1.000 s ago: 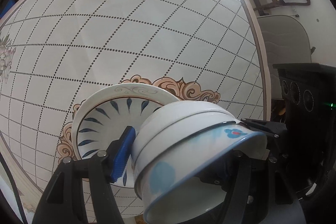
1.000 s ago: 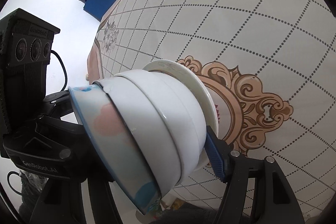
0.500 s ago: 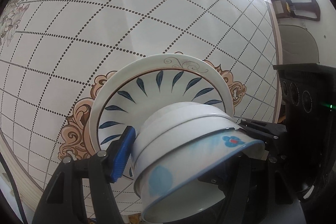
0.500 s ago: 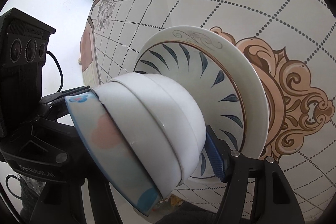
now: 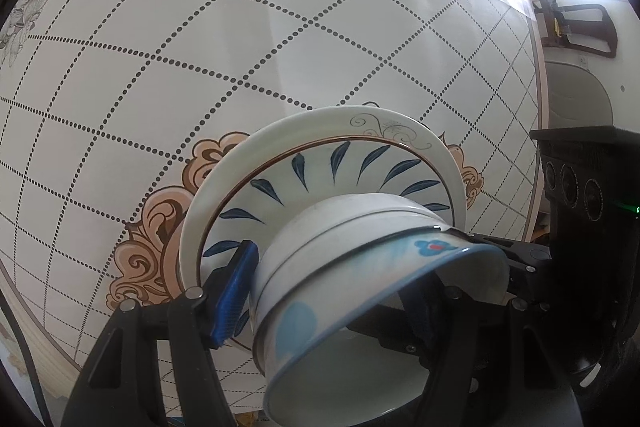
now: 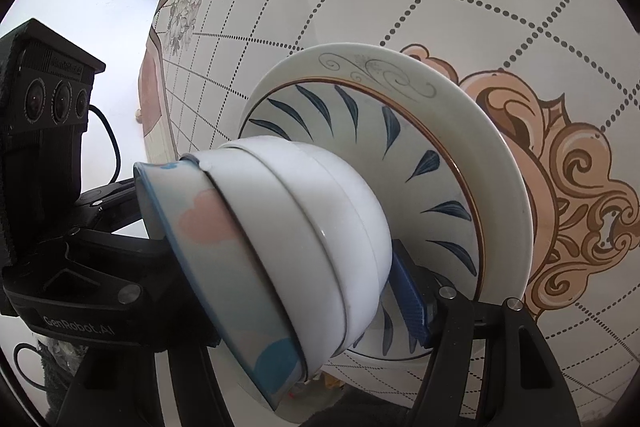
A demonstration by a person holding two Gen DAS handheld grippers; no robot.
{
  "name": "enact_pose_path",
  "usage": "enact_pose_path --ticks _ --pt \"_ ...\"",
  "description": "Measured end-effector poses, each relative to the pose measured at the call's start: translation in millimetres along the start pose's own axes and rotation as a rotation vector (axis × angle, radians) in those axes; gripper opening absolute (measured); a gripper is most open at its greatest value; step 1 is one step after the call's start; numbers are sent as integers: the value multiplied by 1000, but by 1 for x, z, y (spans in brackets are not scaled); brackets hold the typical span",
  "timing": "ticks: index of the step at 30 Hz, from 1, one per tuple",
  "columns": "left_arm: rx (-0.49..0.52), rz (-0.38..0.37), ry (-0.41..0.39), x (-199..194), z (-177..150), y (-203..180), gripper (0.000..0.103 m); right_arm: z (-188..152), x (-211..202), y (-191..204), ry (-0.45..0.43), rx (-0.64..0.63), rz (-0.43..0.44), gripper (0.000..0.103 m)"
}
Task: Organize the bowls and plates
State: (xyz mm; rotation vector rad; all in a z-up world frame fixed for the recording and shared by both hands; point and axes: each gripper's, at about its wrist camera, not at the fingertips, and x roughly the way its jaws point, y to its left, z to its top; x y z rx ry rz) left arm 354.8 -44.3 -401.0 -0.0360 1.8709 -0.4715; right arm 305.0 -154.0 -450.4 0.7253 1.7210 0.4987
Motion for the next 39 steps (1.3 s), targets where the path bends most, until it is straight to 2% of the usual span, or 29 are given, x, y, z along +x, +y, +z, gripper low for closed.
enact_pose_path --ticks 8,11,15,19,24,31,32,34,36,39 --pt "-30 -14 -40 -8 -5 9 63 8 5 13 8 -3 -42 69" --pt "-30 64 -106 -24 -13 11 63 8 0 26 -14 -43 -94 70" --pt "-83 143 -211 -51 -28 13 63 4 -14 42 -52 -96 -138 70" --pt "-126 186 -315 -79 -48 14 63 -4 -33 60 -113 -144 -201 71" --pt "-161 231 -395 -100 -71 14 63 -17 -49 78 -167 -169 -258 71" --pt "-199 325 -543 -132 -124 5 67 -63 -75 102 -304 -216 -450 76" --pt "-199 340 -571 -137 -134 2 70 -73 -80 106 -327 -224 -493 83" --pt "-193 364 -615 -145 -153 -5 80 -93 -89 116 -385 -246 -547 90" --pt "-190 380 -658 -152 -173 -12 81 -114 -97 124 -441 -263 -618 103" --pt "-156 377 -712 -160 -198 -24 87 -149 -111 135 -521 -279 -680 103"
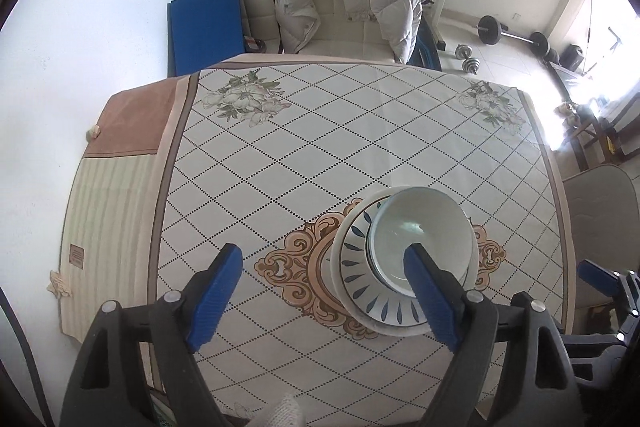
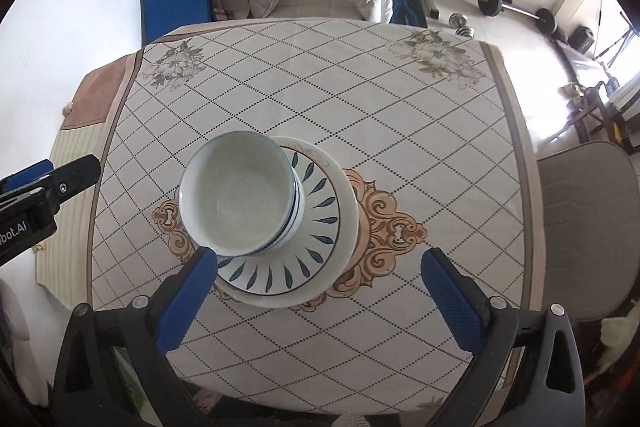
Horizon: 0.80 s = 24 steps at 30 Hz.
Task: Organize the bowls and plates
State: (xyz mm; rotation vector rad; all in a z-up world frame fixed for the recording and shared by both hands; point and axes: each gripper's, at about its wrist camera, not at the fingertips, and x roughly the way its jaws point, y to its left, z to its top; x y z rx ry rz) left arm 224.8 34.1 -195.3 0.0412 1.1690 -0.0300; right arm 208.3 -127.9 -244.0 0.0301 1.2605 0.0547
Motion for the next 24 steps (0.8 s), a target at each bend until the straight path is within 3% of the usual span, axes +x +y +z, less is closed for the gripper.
enact_pose_path --ticks 4,10,17,24 --pt "-16 -8 -77 -32 -17 -1 94 -24 -37 -5 -61 21 -36 103" --pt "-44 44 -179 -78 -40 -3 95 -51 -81 -7 -127 34 -80 103" --pt "-50 79 -275 -125 -63 -14 103 -73 -126 -11 -190 30 -61 103" --pt "-76 96 -289 -172 -90 -25 103 -94 -185 -17 -292 3 -34 103"
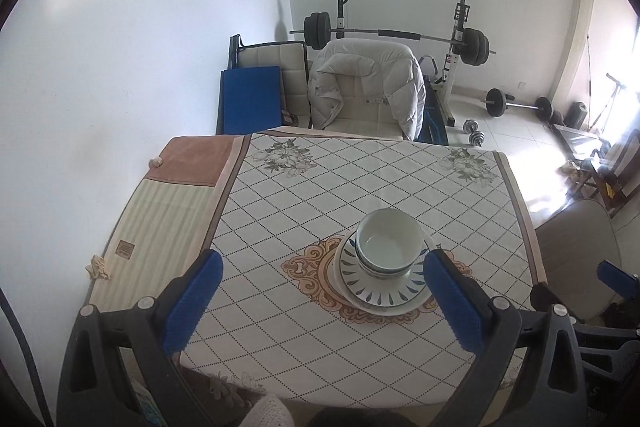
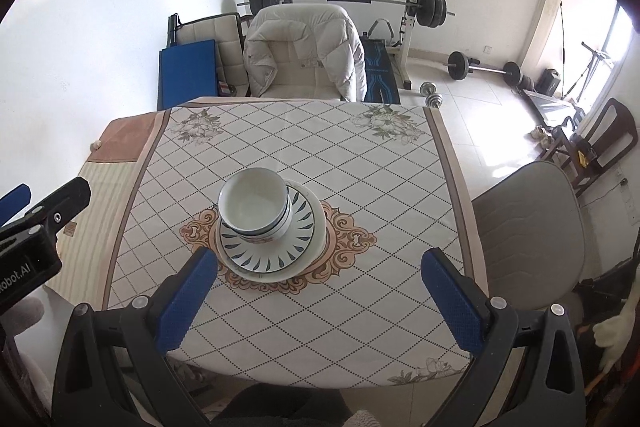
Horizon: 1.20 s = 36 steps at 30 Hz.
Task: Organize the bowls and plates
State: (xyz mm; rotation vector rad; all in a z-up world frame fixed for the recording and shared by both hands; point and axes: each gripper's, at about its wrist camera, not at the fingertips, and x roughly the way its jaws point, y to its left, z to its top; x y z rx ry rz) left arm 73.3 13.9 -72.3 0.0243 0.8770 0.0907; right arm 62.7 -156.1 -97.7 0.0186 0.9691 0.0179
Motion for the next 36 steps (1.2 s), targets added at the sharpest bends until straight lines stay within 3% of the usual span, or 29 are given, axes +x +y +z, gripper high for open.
enact_pose_path --ticks 8,14,23,36 --pt "-31 3 9 -64 -22 -8 103 -16 -86 -11 -102 -40 9 103" --pt "-25 -12 56 -88 -34 -6 103 -31 -123 -13 -72 -37 14 103" --pt "4 -20 92 -104 -38 11 103 -44 -148 5 -24 -20 -4 103" --pt "49 -28 92 -109 -30 23 103 -38 -150 27 21 33 -40 103"
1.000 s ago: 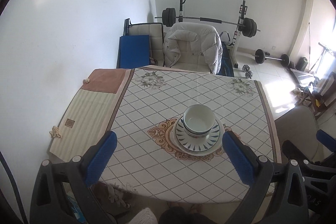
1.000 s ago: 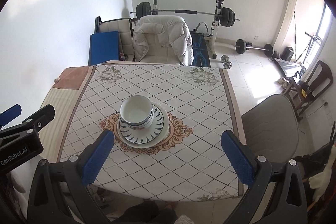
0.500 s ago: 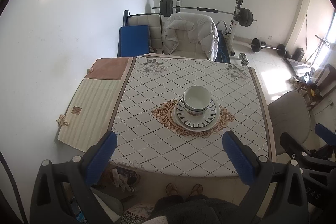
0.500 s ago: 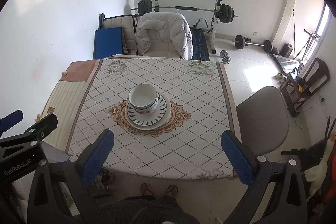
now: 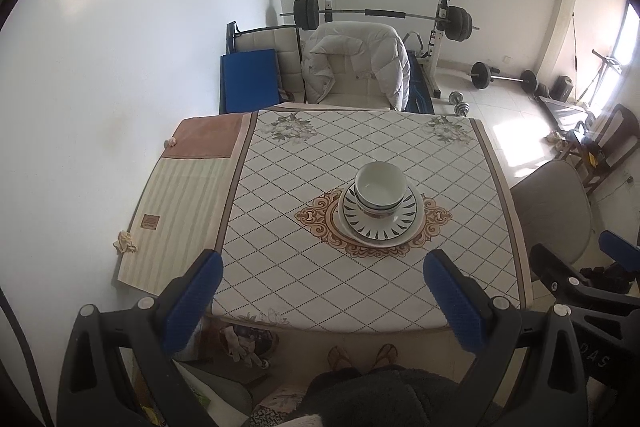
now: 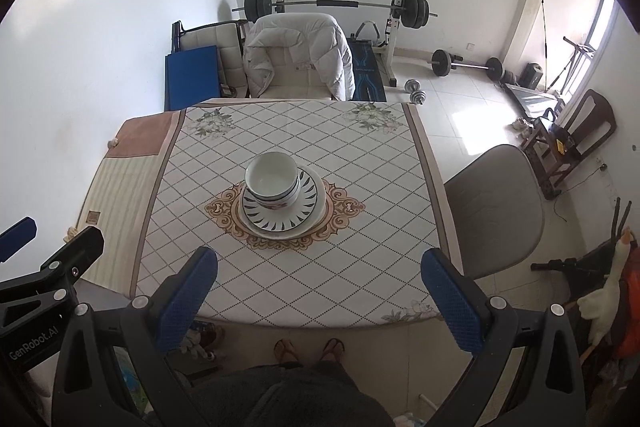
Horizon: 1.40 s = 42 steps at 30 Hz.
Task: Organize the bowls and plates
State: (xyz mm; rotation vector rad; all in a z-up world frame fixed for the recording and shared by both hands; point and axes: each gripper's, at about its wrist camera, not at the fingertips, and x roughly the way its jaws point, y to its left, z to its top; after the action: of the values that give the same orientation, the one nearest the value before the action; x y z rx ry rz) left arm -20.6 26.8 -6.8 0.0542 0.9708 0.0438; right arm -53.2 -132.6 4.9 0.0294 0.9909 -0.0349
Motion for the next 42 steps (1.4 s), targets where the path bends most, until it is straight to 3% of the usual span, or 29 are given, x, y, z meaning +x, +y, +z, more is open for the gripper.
enact_pose_path --ticks 42 --pt "16 0 -50 -10 12 5 103 18 -19 -1 -50 37 -35 103"
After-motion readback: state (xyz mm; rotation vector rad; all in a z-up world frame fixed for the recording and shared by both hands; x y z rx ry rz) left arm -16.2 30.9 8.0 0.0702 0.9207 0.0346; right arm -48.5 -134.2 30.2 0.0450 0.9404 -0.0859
